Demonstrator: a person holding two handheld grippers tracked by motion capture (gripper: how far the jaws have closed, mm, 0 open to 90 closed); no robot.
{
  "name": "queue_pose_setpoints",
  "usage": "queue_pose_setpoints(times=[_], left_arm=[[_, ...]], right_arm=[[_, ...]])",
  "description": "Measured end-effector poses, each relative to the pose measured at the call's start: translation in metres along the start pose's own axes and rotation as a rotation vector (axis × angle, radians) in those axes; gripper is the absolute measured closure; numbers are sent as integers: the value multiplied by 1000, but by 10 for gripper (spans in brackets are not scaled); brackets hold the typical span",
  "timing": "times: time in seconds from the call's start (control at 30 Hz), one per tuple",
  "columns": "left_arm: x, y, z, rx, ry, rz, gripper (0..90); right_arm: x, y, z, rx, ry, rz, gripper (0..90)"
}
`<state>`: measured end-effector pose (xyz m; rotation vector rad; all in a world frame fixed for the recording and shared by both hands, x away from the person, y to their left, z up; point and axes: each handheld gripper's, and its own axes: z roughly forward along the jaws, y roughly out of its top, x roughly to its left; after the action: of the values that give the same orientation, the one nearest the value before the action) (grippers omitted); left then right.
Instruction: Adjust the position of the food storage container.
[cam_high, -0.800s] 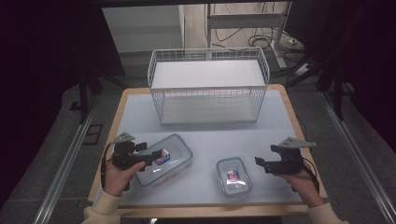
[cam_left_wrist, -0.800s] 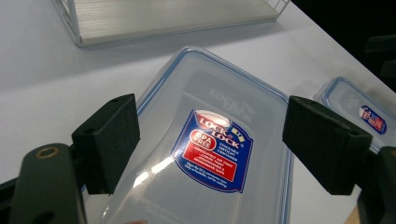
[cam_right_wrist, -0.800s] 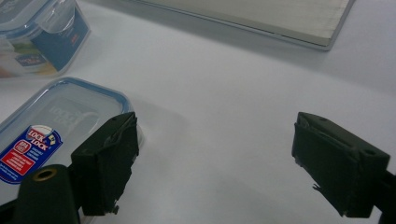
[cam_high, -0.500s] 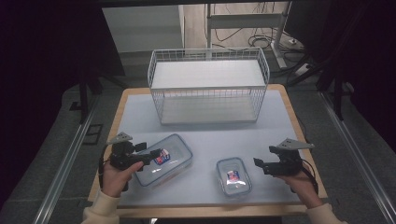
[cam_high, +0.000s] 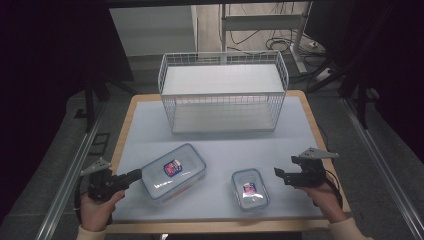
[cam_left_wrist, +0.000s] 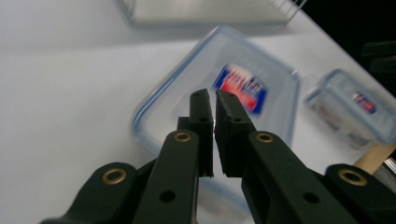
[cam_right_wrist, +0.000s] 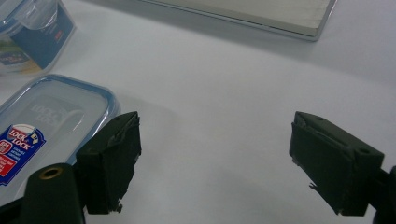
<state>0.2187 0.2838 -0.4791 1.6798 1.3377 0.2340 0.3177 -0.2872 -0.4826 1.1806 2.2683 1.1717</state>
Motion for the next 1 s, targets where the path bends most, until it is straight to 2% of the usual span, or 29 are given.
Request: queue_pose_setpoints(times=[0.07, 0.1, 0.13, 0.27, 0.5, 0.67, 1.0], left_arm=[[7, -13, 0, 23, 12, -32, 870], [7, -13, 0, 23, 12, -32, 873], [11, -23, 2, 45, 15, -55, 877], [13, -36, 10, 96, 12, -71, 885], [15, -36, 25, 140, 9, -81, 895], [17, -34, 27, 140, 19, -91, 897], [18, -24, 41, 140, 5, -98, 898]], right_arm=[[0, 0, 0, 2, 1, 5, 166], [0, 0, 1, 2, 3, 1, 166], [0, 0, 1, 3, 3, 1, 168], [0, 0, 1, 4, 6, 2, 170], [0, 0, 0, 9, -4, 0, 170], [-3, 0, -1, 2, -10, 7, 170], [-1, -1, 2, 13, -3, 3, 170]])
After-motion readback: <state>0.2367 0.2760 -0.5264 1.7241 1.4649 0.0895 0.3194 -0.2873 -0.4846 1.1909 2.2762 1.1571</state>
